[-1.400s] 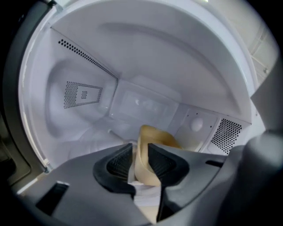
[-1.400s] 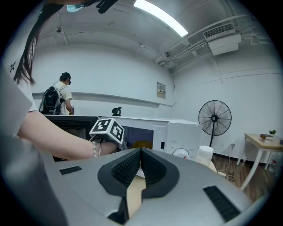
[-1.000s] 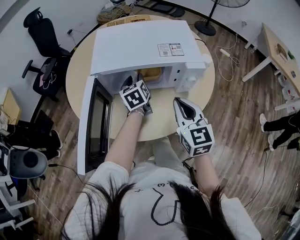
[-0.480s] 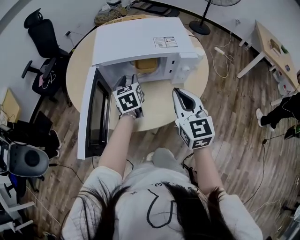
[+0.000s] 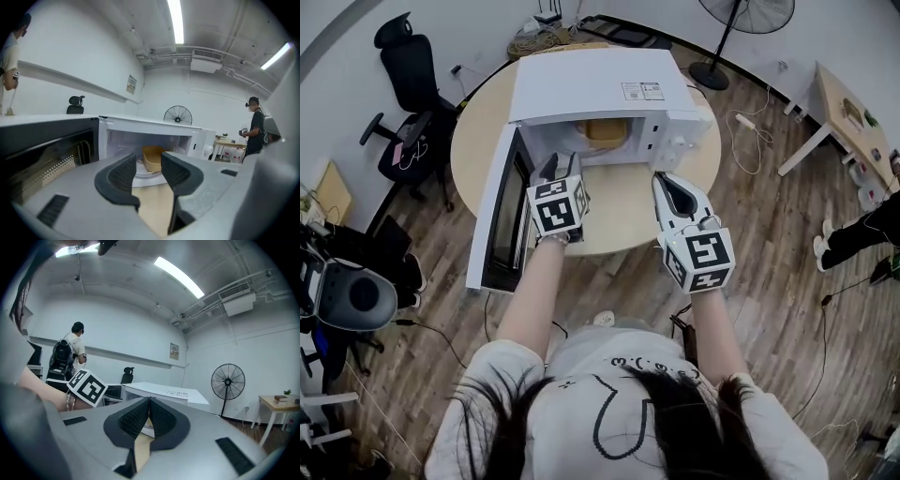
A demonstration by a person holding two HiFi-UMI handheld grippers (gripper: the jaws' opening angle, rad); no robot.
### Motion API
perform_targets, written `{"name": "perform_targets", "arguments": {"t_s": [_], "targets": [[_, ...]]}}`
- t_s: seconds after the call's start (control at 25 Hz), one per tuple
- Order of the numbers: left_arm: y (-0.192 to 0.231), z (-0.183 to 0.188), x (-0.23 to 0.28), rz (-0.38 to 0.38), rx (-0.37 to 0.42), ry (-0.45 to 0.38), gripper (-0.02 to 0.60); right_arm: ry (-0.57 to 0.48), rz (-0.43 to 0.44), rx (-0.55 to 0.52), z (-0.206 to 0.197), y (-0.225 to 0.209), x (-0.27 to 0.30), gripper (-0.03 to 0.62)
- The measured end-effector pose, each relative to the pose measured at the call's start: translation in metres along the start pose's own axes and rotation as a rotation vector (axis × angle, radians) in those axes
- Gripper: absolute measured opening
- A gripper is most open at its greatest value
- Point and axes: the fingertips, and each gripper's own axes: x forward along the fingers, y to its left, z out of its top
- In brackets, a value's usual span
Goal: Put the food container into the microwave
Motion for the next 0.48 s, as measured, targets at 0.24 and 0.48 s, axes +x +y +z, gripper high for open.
{"name": "perform_targets", "arguments": {"t_s": [0.24, 0.48], "targets": [[-0.011, 0.024, -0.039, -0.021, 0.088, -0.066, 0.161, -0.027, 0.025, -0.012, 0.019, 0.004, -0.016, 0.029], [-0.023, 0.051, -0.084, -0.024, 0.183, -0.15, 0.161, -0.069, 0.044, -0.008, 0.038, 0.009, -0.026, 0.029]]}}
